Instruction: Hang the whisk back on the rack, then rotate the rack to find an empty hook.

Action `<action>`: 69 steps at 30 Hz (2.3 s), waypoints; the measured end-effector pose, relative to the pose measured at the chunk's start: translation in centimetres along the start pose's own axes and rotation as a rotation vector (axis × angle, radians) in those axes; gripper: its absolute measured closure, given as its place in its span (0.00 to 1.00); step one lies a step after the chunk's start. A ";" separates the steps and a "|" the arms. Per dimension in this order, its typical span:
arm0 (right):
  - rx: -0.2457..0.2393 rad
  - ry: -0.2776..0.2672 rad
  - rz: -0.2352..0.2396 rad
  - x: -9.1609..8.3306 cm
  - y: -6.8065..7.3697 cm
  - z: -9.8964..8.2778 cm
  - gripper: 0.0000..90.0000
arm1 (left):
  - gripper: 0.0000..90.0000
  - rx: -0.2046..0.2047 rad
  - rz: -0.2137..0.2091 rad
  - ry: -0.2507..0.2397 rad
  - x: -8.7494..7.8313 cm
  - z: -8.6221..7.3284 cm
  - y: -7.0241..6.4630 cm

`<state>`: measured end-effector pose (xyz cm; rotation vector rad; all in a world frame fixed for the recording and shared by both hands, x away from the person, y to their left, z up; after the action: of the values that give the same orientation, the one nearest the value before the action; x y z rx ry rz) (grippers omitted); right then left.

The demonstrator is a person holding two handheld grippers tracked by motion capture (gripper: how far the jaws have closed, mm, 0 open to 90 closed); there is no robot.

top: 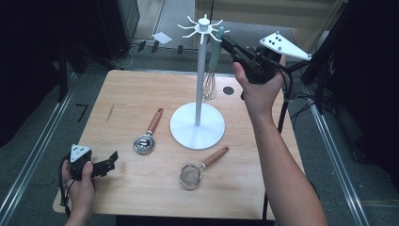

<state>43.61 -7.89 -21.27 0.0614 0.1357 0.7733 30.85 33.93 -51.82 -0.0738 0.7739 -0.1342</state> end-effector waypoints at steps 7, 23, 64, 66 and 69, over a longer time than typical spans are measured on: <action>0.014 0.021 0.011 -1.1 0.2 -1.2 0.90 | 0.00 0.001 0.001 0.003 0.0 0.0 0.0; 0.051 0.124 -0.051 -4.0 -0.6 -7.7 0.63 | 0.00 0.006 0.016 -0.003 -0.1 0.0 -0.1; 0.159 0.321 -0.165 -11.0 -1.6 -24.3 0.63 | 0.39 0.301 -0.118 -0.039 -2.4 -0.9 -12.8; 0.162 0.332 -0.171 -11.2 -1.8 -25.0 0.63 | 0.44 0.313 -0.140 -0.027 -2.1 -1.2 -13.4; 0.170 0.344 -0.181 -11.5 -1.9 -25.8 0.63 | 0.55 0.334 -0.177 -0.010 -1.7 -1.7 -14.3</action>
<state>33.05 -17.17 -45.84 0.0757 0.5276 0.5846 27.14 20.05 -50.21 0.1739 0.7253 -0.4289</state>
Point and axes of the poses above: each handheld gripper's, and its own axes: x roughly forward along the jaws, z roughly out of its top, y roughly to its left, the point moved 6 cm from there along x, roughly forward along the jaws, and after that the axes turned 10 degrees about y, right-handed, at the moved point
